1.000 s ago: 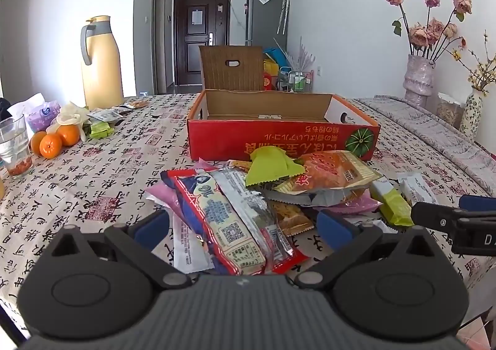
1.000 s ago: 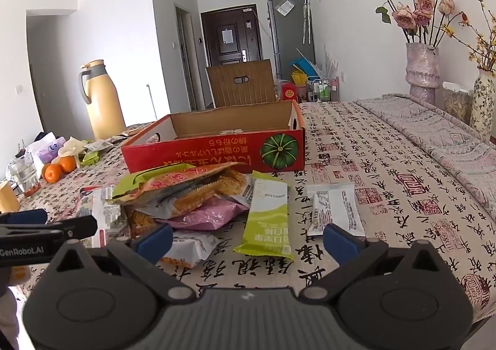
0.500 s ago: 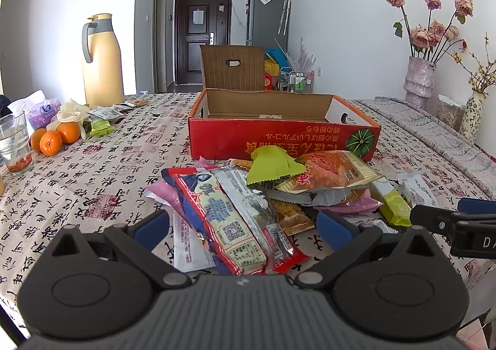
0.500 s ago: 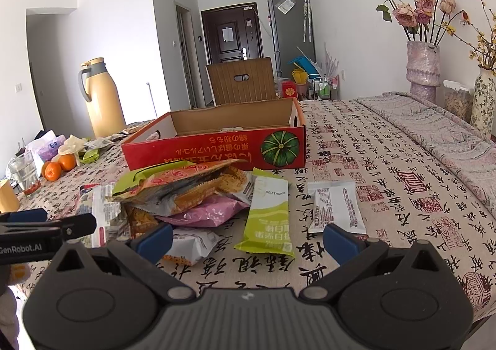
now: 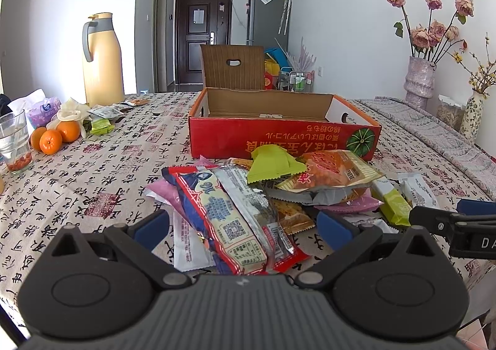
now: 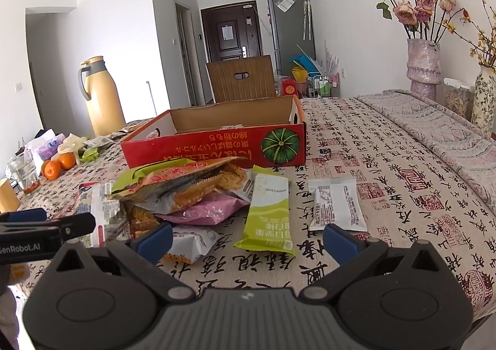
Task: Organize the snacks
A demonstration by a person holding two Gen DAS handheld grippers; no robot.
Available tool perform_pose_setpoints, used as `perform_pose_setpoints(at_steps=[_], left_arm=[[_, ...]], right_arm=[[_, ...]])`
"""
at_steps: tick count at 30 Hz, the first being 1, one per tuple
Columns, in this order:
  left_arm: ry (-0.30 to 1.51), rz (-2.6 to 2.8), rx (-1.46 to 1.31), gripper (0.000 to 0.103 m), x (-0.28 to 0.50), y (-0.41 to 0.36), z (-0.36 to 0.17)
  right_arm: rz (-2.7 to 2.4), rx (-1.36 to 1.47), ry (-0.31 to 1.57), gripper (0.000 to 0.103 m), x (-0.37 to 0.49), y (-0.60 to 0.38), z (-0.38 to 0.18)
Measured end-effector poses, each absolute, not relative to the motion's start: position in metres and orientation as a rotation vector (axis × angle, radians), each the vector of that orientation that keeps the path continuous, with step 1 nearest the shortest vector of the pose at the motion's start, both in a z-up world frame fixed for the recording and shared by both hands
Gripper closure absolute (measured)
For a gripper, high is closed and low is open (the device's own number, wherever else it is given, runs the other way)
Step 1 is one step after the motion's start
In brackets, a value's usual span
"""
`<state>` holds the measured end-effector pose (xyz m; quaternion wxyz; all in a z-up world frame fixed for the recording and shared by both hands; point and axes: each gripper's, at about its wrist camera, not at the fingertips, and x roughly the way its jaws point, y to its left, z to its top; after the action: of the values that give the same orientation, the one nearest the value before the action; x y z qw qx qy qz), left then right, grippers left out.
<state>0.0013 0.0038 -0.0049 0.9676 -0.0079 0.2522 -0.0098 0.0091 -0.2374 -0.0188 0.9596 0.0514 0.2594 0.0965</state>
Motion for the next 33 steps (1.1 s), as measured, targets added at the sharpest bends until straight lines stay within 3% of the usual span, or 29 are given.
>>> perform_pose_setpoints(at_steps=[33], left_arm=[[0.507,-0.021,-0.019,0.000,0.0003,0.0037,-0.0048]], right_arm=[[0.197,0.106,0.531,0.000,0.0099,-0.2366,-0.0217]])
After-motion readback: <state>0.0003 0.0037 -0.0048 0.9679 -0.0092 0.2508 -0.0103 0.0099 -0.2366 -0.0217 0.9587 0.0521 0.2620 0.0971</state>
